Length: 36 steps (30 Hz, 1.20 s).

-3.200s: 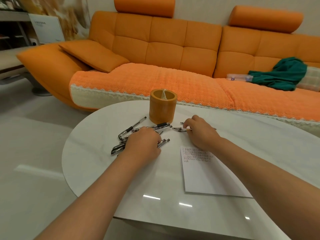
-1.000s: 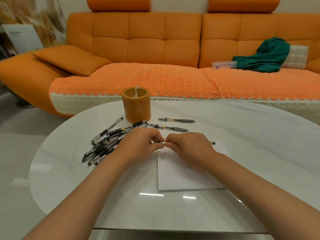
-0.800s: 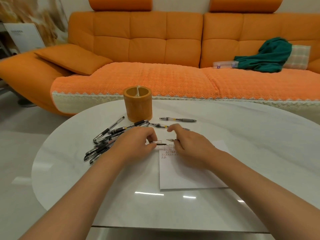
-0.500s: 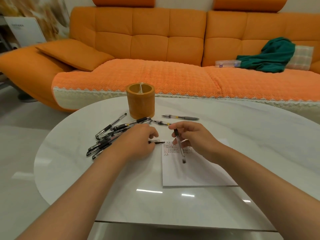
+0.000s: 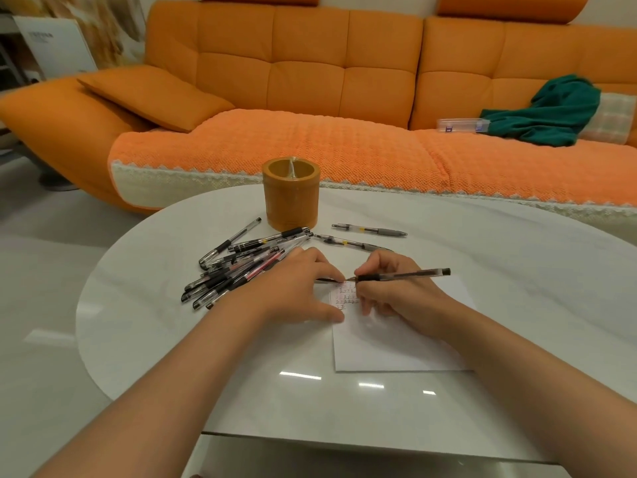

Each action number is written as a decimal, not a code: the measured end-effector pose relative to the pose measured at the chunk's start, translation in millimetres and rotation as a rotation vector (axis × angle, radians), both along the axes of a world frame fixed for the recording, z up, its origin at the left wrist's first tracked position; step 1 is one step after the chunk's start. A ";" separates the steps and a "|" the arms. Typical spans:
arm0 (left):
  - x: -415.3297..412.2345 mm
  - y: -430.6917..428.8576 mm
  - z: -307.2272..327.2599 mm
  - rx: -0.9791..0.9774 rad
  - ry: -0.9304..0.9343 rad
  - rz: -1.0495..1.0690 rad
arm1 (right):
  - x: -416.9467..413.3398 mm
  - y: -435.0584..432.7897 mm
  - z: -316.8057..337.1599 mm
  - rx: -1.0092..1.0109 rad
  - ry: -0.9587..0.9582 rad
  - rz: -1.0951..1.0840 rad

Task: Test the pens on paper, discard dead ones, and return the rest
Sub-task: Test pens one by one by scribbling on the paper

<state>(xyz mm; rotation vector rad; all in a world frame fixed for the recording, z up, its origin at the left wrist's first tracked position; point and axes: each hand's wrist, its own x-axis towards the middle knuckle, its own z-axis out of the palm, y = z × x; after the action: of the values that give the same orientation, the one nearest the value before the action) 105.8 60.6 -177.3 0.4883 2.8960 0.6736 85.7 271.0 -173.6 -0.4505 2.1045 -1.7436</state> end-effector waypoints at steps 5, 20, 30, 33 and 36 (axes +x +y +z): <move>-0.9 0.2 0.5 0.002 -0.008 -0.018 | 2.8 -6.4 2.2 0.146 0.080 0.045; -1.6 0.6 -0.6 -0.011 -0.010 -0.014 | 3.1 -6.1 -0.5 0.281 0.231 0.103; -2.3 0.4 -2.7 -0.015 -0.013 -0.004 | 5.1 -5.9 -3.0 0.274 0.255 0.072; -2.0 0.0 -2.7 -0.018 -0.019 0.000 | 4.9 -6.1 -4.4 0.276 0.258 0.062; -2.1 0.0 -3.2 -0.018 -0.017 0.001 | 4.2 -5.6 -5.5 0.244 0.236 0.040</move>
<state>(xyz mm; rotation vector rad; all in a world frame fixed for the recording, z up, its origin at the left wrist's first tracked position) 103.7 60.6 -180.5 0.4767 2.8836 0.6488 89.9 265.4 -179.1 -0.6473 2.4152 -1.4462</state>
